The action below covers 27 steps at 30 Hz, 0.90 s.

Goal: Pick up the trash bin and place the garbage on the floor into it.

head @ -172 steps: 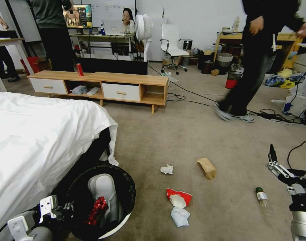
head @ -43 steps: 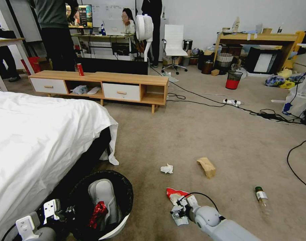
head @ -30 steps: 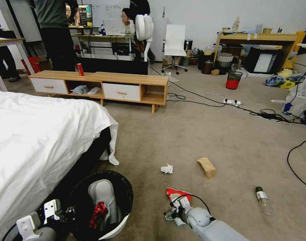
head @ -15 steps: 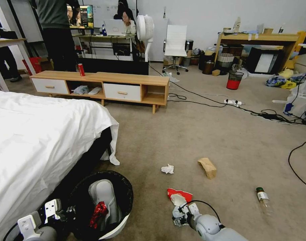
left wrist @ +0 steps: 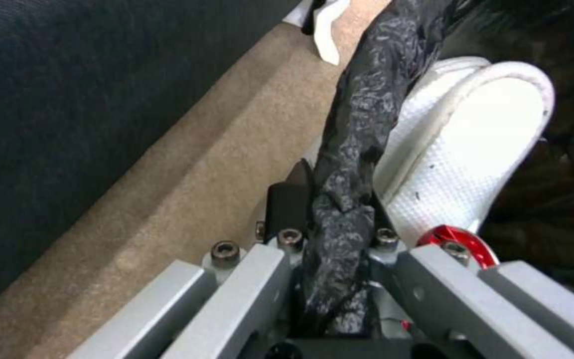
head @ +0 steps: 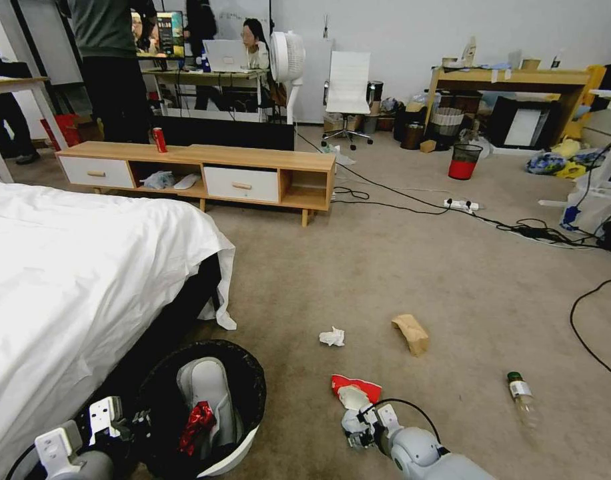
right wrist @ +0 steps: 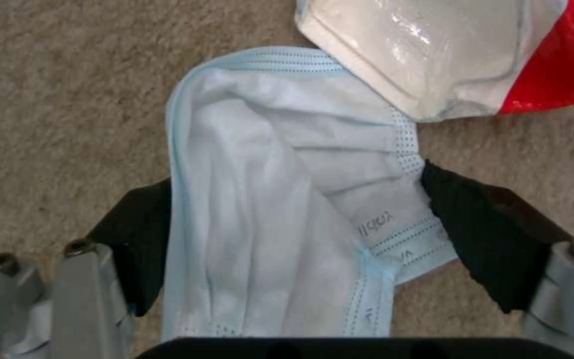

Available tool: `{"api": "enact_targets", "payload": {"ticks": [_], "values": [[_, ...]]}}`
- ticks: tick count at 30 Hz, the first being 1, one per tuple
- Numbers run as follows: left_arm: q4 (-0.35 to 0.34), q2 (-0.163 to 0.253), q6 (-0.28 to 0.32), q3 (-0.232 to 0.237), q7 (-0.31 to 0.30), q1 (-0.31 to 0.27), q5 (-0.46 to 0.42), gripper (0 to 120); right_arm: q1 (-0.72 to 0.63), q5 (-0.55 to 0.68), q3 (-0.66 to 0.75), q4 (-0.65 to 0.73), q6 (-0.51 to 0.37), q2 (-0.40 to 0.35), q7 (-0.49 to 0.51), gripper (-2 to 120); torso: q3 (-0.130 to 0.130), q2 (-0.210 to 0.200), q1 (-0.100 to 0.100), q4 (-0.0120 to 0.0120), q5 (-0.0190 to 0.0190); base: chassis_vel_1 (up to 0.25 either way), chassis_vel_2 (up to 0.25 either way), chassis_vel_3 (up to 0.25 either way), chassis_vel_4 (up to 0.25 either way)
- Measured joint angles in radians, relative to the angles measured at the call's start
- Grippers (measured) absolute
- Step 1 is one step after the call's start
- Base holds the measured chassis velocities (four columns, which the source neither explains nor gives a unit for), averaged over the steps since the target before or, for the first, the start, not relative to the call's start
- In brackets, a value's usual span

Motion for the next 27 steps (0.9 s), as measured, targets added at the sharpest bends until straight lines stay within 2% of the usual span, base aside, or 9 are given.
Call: {"api": "enact_targets", "payload": {"ticks": [4, 10, 12, 15, 16, 18, 24, 25, 27], "values": [[-0.001, 0.0, 0.0, -0.001, 0.0, 0.0, 0.0, 2, 0.001, 0.003, -0.004, 0.005, 0.001, 0.001, 0.003, 78, 0.0, 0.0, 0.0, 0.0, 0.0009, 0.0, 0.0, 0.0, 0.0], [0.0, -0.001, 0.0, 0.001, 0.0, -0.002, 0.001, 2, -0.009, 0.009, -0.012, 0.031, 0.003, -0.017, 0.008, 62, 0.0, 0.0, 0.0, 0.002, 0.0029, 0.0, 0.0, 0.0, 0.0], [0.0, -0.001, 0.0, 0.005, -0.001, -0.004, 0.001, 2, -0.024, 0.023, -0.016, 0.072, -0.004, -0.049, 0.029, 51, 0.0, -0.001, 0.0, 0.0033, 0.0046, 0.0, 0.0, 0.0, 0.0], [-0.001, 0.0, 0.0, 0.005, -0.002, -0.004, 0.002, 2, -0.029, 0.028, -0.018, 0.093, -0.012, -0.066, 0.045, 45, 0.001, -0.001, 0.0, 0.0024, 0.0035, 0.0, 0.0, 0.0, 0.0], [0.0, 0.0, 0.0, 0.006, -0.003, -0.004, 0.002, 2, -0.035, 0.035, -0.019, 0.112, -0.02, -0.087, 0.057, 41, 0.001, -0.001, 0.0, 0.0014, 0.0011, 0.0, 0.0, 0.0, 0.0], [-0.001, 0.0, 0.0, 0.009, -0.003, -0.006, 0.002, 2, -0.049, 0.056, -0.025, 0.177, -0.038, -0.123, 0.084, 28, 0.001, -0.001, 0.001, 0.0003, 0.0027, 0.0, 0.0, 0.0, 0.0], [-0.001, 0.0, 0.0, 0.009, -0.004, -0.006, 0.002, 2, -0.065, 0.078, -0.031, 0.264, -0.05, -0.166, 0.113, 14, 0.0, -0.001, 0.0, 0.0008, 0.0018, 0.0, 0.0, 0.0, 0.0], [-0.003, 0.001, 0.0, 0.009, -0.004, -0.006, 0.003, 2, -0.075, 0.086, -0.033, 0.315, -0.056, -0.191, 0.129, 4, 0.0, -0.001, 0.0, 0.0009, 0.0019, 0.0, 0.0, 0.0, 0.0], [-0.004, 0.002, 0.0, 0.009, -0.004, -0.007, 0.003, 2, -0.082, 0.092, -0.034, 0.351, -0.059, -0.206, 0.138, 0, 0.0, -0.001, 0.0, 0.001, 0.0016, 0.0, 0.0, 0.0, 0.0]]}}
